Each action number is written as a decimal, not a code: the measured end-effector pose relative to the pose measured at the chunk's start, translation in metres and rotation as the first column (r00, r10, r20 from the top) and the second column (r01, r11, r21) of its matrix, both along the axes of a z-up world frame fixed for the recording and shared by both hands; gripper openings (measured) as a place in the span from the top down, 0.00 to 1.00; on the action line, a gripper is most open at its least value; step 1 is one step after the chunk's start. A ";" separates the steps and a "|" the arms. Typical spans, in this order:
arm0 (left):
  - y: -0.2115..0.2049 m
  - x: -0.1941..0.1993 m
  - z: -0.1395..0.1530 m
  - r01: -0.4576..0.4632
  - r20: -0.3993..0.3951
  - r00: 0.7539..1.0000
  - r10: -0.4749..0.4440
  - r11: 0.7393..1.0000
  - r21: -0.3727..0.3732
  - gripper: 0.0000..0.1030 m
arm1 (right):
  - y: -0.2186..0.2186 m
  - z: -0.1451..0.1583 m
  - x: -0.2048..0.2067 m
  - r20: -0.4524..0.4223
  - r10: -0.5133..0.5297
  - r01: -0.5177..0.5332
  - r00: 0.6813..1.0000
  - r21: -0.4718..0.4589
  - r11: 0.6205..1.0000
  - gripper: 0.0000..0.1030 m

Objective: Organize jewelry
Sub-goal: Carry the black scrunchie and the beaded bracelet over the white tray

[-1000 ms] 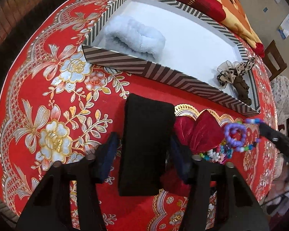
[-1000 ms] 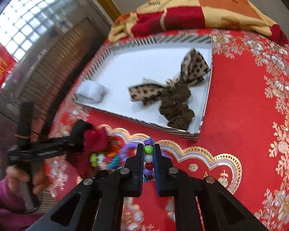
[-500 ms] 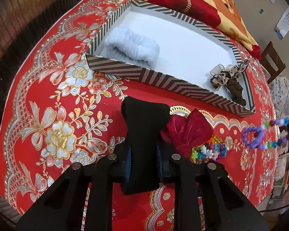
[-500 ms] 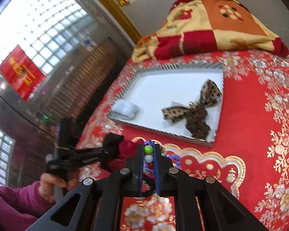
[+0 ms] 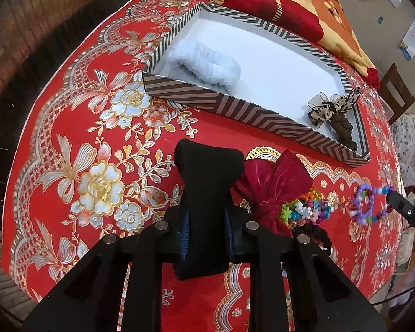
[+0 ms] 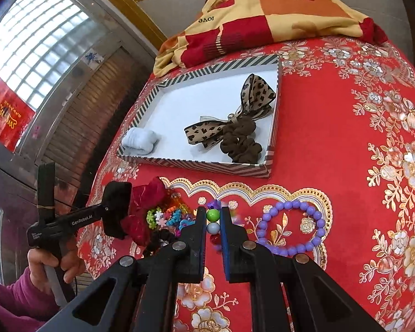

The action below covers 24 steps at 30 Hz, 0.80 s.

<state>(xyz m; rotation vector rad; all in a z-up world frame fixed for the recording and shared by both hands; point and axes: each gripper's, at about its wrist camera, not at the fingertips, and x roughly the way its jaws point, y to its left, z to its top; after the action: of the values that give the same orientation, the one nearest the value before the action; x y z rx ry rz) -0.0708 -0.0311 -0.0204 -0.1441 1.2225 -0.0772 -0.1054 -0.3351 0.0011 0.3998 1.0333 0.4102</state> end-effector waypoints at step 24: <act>0.015 0.025 0.064 0.006 0.104 0.995 -0.001 0.999 -0.046 0.82 | 0.025 0.045 0.031 0.108 0.058 -0.058 0.992 0.002 0.998 0.92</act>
<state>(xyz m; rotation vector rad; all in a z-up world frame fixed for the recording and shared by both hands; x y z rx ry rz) -0.0458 -0.0160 0.0435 -0.1762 1.1176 -0.1146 -0.0741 -0.3096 0.0466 0.3486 0.9404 0.4813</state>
